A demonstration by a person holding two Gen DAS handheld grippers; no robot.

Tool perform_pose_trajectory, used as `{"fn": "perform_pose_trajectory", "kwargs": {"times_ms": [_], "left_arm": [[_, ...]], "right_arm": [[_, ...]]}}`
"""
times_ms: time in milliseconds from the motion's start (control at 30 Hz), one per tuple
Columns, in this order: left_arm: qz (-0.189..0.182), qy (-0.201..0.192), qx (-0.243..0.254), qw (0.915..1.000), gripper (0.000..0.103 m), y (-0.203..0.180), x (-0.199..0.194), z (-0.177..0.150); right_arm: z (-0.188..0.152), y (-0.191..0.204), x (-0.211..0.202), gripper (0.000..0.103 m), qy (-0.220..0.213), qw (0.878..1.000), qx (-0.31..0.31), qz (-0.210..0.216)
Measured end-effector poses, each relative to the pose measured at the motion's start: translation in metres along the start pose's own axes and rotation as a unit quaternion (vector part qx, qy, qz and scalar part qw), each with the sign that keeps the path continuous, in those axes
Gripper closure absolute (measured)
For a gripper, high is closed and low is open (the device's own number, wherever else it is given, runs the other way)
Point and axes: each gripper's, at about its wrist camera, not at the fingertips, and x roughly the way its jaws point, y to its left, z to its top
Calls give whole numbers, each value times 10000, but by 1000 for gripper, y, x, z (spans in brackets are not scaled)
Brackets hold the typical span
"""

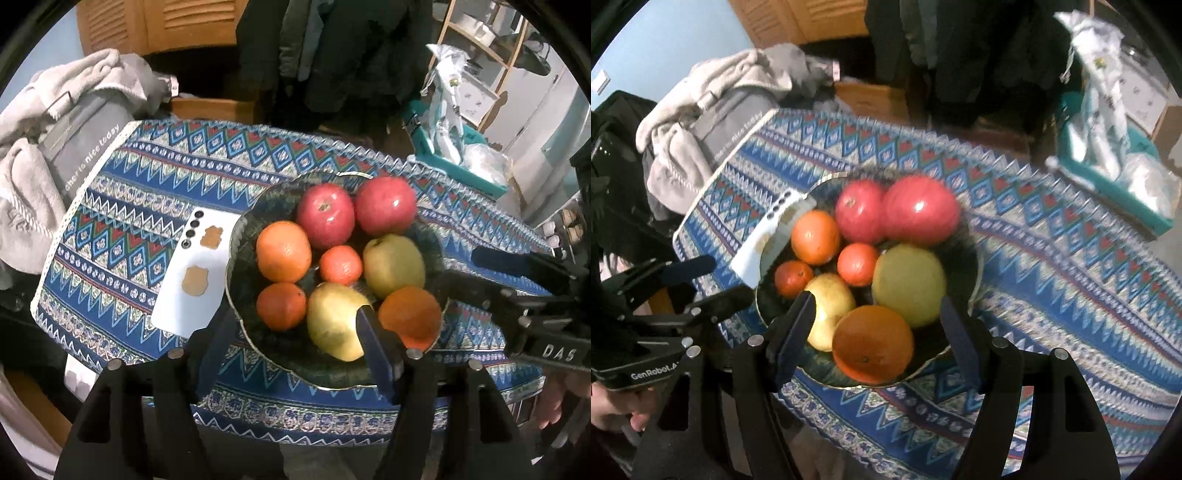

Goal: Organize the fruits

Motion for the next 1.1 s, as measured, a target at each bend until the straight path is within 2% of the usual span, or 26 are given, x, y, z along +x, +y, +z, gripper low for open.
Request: {"fn": "perform_pose_trajectory", "kwargs": {"times_ms": [133, 233, 733, 833, 1100], "left_arm": [[-57, -166, 99, 9998, 31, -9, -15, 4], [-129, -312, 163, 9993, 25, -18, -28, 8], [-329, -886, 434, 9946, 22, -51, -77, 18], [-327, -1067, 483, 9926, 16, -56, -89, 19], [-405, -1334, 574, 9886, 16, -71, -110, 21]], "right_arm": [[3, -2, -22, 28, -258, 9996, -23, -133], [4, -4, -37, 27, -435, 9987, -49, -248], [3, -16, -99, 23, -1165, 9917, 3, -545], [2, -17, -111, 23, -1305, 9897, -4, -582], [-5, -24, -147, 19, -1685, 9836, 57, -635]]}}
